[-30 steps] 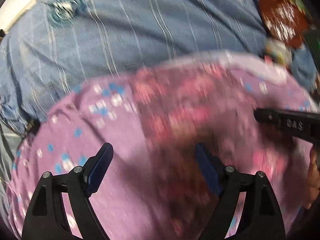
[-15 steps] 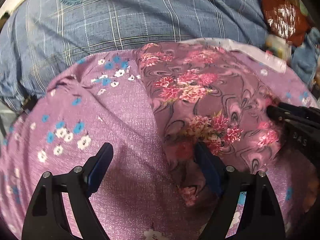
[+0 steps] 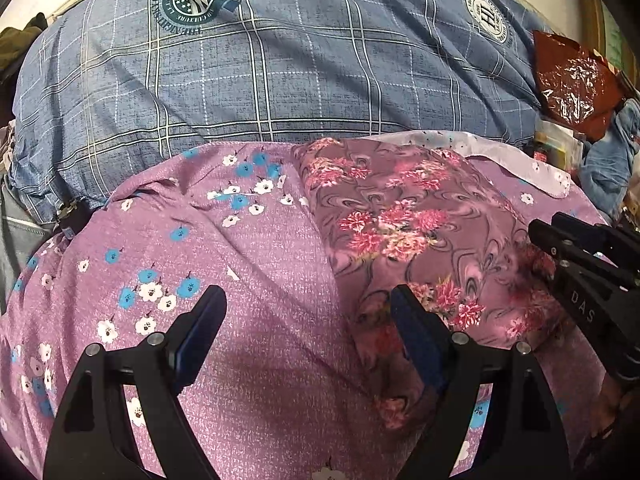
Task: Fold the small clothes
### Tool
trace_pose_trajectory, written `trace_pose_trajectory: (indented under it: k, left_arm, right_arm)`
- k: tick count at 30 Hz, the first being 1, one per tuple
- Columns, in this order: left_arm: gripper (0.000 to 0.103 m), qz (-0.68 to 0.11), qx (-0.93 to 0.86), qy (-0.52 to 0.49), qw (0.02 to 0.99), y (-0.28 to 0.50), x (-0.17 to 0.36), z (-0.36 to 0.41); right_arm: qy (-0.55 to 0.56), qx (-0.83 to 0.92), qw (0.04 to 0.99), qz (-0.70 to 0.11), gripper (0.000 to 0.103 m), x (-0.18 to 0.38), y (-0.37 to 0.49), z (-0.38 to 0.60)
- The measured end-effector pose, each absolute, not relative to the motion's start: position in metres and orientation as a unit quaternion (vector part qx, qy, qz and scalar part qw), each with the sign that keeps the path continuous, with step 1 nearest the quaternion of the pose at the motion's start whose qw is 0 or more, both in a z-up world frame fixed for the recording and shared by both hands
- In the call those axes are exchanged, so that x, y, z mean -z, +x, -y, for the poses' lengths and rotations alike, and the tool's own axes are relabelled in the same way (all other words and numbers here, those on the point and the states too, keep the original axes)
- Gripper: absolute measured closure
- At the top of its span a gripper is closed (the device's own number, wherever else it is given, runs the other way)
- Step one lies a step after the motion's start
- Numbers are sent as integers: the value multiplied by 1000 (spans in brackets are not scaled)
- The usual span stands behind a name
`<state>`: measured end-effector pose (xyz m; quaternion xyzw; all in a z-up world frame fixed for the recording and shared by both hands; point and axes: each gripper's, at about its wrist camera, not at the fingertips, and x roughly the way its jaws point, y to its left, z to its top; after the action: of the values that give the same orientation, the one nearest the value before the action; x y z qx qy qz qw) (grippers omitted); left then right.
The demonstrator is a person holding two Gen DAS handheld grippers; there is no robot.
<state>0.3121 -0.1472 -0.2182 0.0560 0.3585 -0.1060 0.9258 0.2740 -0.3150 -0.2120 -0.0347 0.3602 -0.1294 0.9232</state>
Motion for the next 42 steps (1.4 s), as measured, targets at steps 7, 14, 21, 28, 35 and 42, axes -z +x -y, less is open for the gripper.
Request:
trace_pose_trajectory:
  k: [7,14,21,28,35,42]
  left_arm:
    - [19,-364,103,49,924,316,220,149]
    - [18,-421,119,56,897,332,242,158]
    - [18,-386,105,18,916,359,214,143]
    - [18,-445,129,9,886,385,248,149]
    - [18,-421,144,-6,896,371,222,145]
    - [18,-401,160,17,902,351,210,152]
  right_arm:
    - [-33,133,921,-365,77,215,273,320]
    - [-29,128,892,-433,75,245,291,329]
    - [34,110,916,-385,75,213,315,351]
    - [121,82,890,-432,76,245,366,375]
    - [90,90,913,-387,75,213,344,368]
    - [31,109,917,-383,70,205,315,370]
